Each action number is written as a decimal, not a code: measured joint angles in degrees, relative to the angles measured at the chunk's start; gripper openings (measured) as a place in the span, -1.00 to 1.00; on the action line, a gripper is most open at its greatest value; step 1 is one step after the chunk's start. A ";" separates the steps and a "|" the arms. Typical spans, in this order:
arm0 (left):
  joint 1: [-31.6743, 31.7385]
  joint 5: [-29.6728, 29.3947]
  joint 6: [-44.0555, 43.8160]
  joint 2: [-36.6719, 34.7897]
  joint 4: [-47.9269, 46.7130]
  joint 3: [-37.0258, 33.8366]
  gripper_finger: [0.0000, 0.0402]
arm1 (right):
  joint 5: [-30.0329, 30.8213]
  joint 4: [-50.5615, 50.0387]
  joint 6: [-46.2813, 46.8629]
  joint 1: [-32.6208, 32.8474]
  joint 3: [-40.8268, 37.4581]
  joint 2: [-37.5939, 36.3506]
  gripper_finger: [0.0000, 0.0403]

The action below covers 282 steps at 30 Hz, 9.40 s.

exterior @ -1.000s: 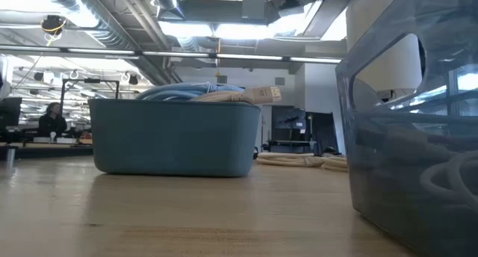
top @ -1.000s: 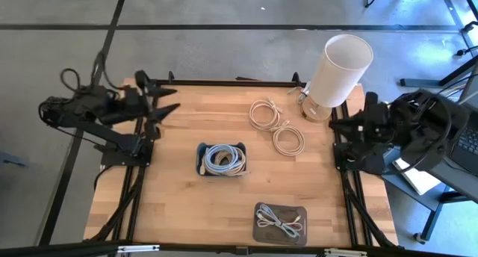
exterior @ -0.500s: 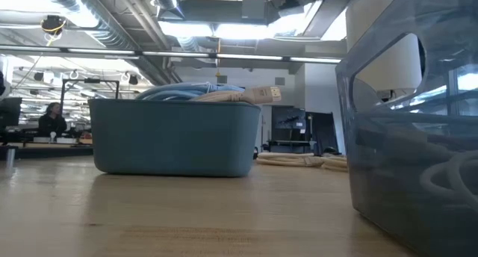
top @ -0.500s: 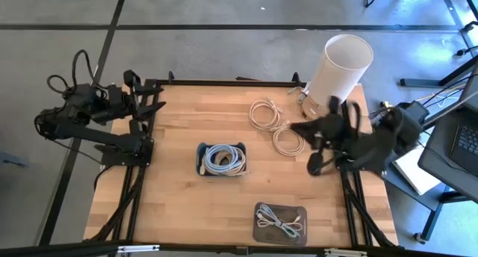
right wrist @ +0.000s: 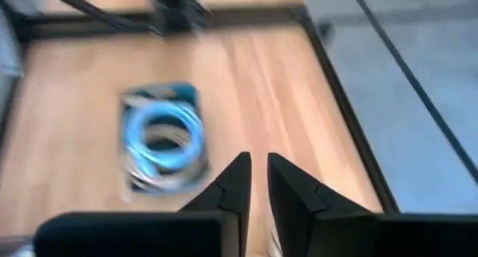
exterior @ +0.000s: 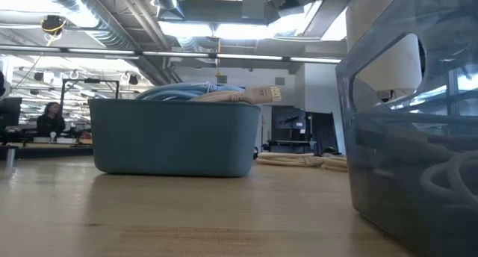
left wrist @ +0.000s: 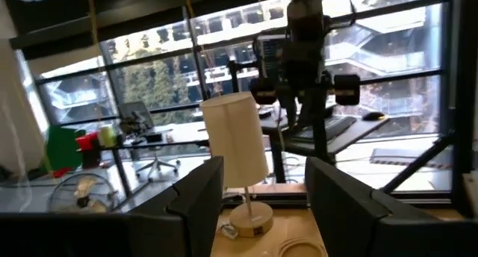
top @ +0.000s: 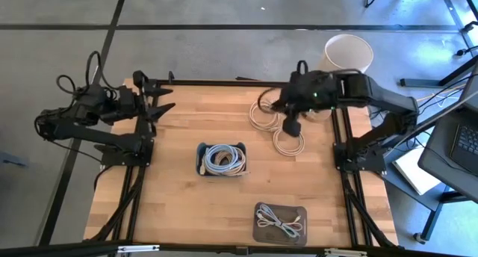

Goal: Pick & Place USB Port
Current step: Put the brown charger cable into the blue bin

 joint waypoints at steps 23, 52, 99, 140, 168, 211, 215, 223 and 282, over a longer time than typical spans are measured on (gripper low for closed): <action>9.07 -3.21 -5.81 4.20 -5.65 0.00 -0.08 | -9.04 1.71 29.89 -0.97 -51.20 -33.15 -0.69; 12.42 -4.35 -3.48 6.58 -2.92 0.00 -0.08 | -8.21 40.78 22.97 -0.04 -79.29 -24.33 -0.32; 12.42 -5.65 -12.08 6.58 -7.06 0.00 -0.08 | 7.37 18.32 35.59 6.46 -58.66 -15.92 -0.87; 17.92 49.95 -39.30 36.47 42.44 0.02 -0.08 | 2.28 53.89 3.76 7.06 -28.12 -6.65 -0.87; 19.30 58.41 -44.00 45.61 54.18 5.75 -0.08 | -2.22 58.08 2.87 5.03 -27.88 -2.77 -0.87; 24.81 70.99 -33.07 34.47 8.39 5.95 -0.85 | 17.06 -2.04 15.85 8.08 -3.76 -4.21 0.54; 23.11 62.51 -24.15 33.70 -17.29 5.76 -0.85 | 18.81 -7.29 19.06 8.70 -3.89 -4.30 0.49; 16.99 61.27 -22.83 38.44 -21.56 5.81 -0.85 | 18.99 -6.79 17.89 8.41 -4.01 -4.10 0.45; 7.47 63.09 -23.33 59.45 -19.93 7.75 0.04 | 18.23 -6.79 17.49 8.39 -4.06 -4.08 0.44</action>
